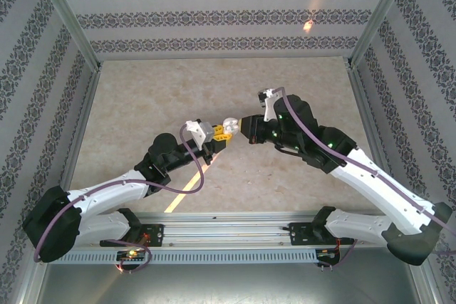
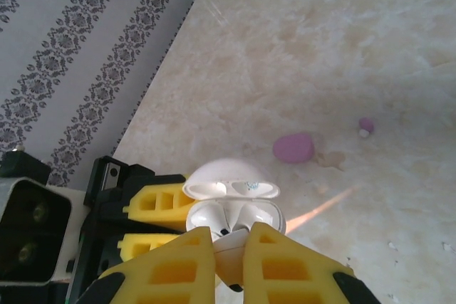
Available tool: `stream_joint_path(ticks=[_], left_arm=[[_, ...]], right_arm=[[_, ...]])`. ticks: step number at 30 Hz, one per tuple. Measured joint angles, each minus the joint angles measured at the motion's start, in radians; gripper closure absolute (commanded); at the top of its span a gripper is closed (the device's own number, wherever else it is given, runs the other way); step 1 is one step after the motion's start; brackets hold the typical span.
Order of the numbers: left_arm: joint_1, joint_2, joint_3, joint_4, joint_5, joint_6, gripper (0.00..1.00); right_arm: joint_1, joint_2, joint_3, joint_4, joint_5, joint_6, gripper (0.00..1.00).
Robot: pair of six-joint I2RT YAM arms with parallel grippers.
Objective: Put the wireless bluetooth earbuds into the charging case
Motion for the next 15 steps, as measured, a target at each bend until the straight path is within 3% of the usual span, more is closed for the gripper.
stream_joint_path(ticks=[15], left_arm=[[-0.001,0.000,0.001,0.000,0.007,-0.015,1.00]], right_arm=[[0.000,0.017,-0.019,0.101,0.000,0.004,0.88]])
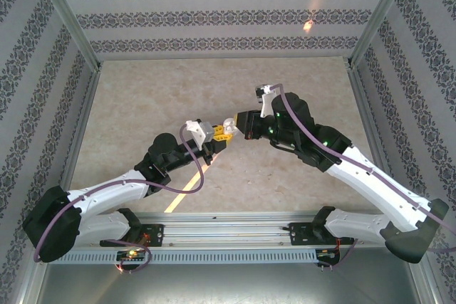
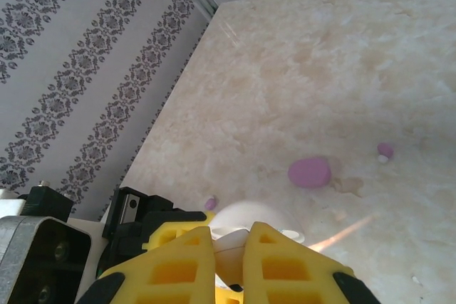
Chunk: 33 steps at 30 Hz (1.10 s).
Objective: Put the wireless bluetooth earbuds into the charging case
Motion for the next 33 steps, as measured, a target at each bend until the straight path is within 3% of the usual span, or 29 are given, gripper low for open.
stream_joint_path(ticks=[28,33], left_arm=[[-0.005,0.020,0.009,-0.003,-0.023,-0.030,1.00],[-0.006,0.025,0.009,-0.007,-0.018,-0.030,1.00]], right_arm=[[-0.001,0.012,-0.114,0.093,-0.019,0.001,0.88],[-0.001,0.012,-0.120,0.090,-0.019,0.008,0.78]])
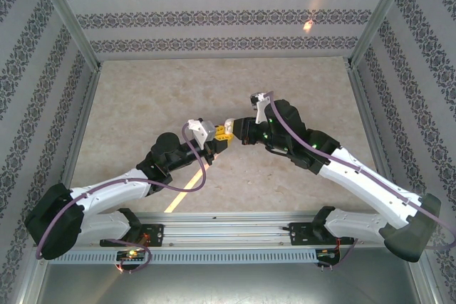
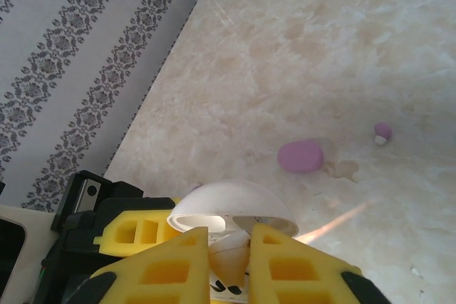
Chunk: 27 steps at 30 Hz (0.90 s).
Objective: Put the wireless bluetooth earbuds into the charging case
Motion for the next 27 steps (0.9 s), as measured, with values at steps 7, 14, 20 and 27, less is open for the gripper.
stream_joint_path(ticks=[7,14,20,27], left_arm=[[-0.001,0.003,0.000,0.000,0.004,-0.001,1.00],[-0.001,0.003,0.000,0.004,0.003,-0.008,1.00],[-0.001,0.003,0.000,0.007,0.003,-0.010,1.00],[-0.001,0.003,0.000,0.008,0.011,-0.026,1.00]], right_arm=[[-0.004,0.001,0.003,-0.026,0.004,0.011,0.66],[-0.008,0.016,0.045,-0.077,-0.006,0.023,0.60],[-0.021,0.020,0.077,-0.116,-0.038,0.027,0.57],[-0.121,0.009,0.126,-0.166,-0.122,0.026,0.55]])
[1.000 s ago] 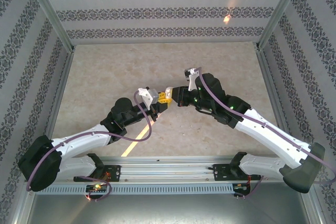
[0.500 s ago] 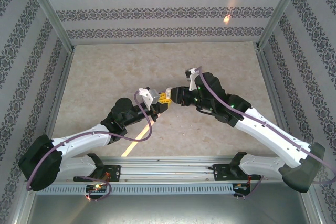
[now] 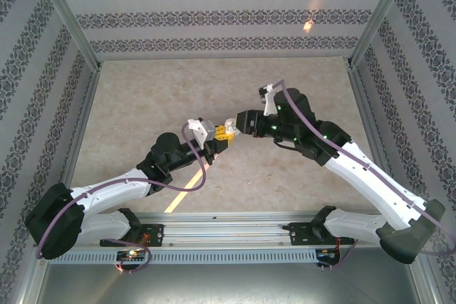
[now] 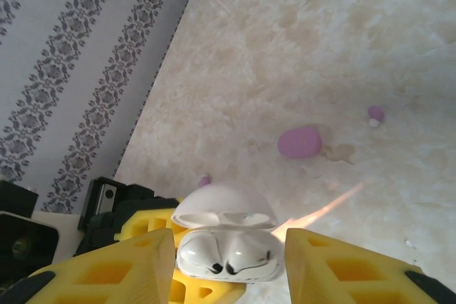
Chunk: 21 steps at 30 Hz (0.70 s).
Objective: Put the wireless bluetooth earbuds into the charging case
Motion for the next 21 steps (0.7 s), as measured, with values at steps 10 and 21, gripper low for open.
stream_joint_path(ticks=[10,21], left_arm=[[0.000,0.003,0.017,0.008,0.145,-0.031,1.00],[0.000,0.112,0.080,0.037,0.245,-0.073,1.00]], right_arm=[[-0.180,0.051,0.012,-0.039,-0.240,0.000,0.57],[-0.213,0.068,-0.073,0.039,-0.429,0.028,0.68]])
